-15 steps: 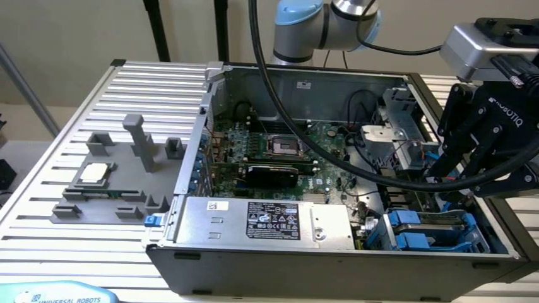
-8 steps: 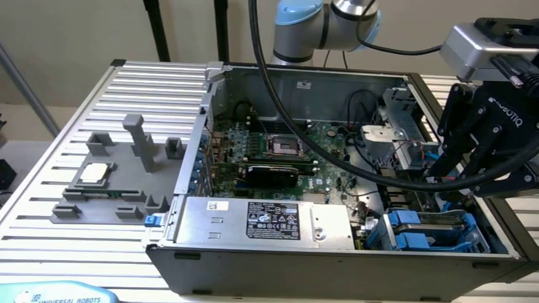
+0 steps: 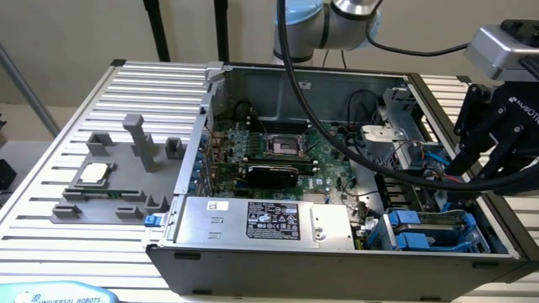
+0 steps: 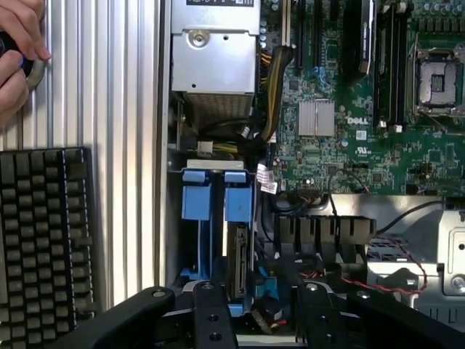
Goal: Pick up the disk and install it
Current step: 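Insert the first disk wire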
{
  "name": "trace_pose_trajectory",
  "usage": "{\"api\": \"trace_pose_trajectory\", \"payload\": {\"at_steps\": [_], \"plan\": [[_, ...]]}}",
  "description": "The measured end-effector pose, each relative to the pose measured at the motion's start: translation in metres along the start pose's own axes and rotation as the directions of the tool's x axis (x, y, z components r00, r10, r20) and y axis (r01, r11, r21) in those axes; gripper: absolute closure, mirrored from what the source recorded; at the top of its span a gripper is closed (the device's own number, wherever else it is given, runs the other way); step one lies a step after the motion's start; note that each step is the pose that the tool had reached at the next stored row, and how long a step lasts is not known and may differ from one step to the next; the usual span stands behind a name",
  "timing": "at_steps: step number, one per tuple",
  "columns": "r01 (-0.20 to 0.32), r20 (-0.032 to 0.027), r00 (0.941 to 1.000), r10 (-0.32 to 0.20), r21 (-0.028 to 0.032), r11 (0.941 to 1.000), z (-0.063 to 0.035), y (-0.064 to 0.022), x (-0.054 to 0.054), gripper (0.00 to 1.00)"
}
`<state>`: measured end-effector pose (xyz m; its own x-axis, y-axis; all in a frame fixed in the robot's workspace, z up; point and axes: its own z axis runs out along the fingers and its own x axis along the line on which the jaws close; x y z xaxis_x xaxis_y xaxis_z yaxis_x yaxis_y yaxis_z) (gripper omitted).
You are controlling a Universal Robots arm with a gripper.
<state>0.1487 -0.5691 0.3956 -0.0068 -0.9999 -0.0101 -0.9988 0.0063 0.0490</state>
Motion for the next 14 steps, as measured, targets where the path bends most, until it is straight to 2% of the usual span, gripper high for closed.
{"api": "trace_pose_trajectory", "payload": {"at_steps": [5, 7, 11, 14], "plan": [[0.0, -0.0002, 1.0, 0.0, -0.0003, 1.0, 0.0062, -0.0212, -0.002, 0.59], [0.002, -0.0003, 1.0, -0.002, -0.0004, 1.0, 0.0096, -0.0263, -0.002, 0.59], [0.024, -0.0013, 0.9997, -0.024, -0.0005, 0.9997, 0.0167, -0.0286, -0.002, 0.59], [0.06, -0.0032, 0.9982, -0.06, -0.001, 0.9982, 0.0222, -0.029, -0.002, 0.59]]}}
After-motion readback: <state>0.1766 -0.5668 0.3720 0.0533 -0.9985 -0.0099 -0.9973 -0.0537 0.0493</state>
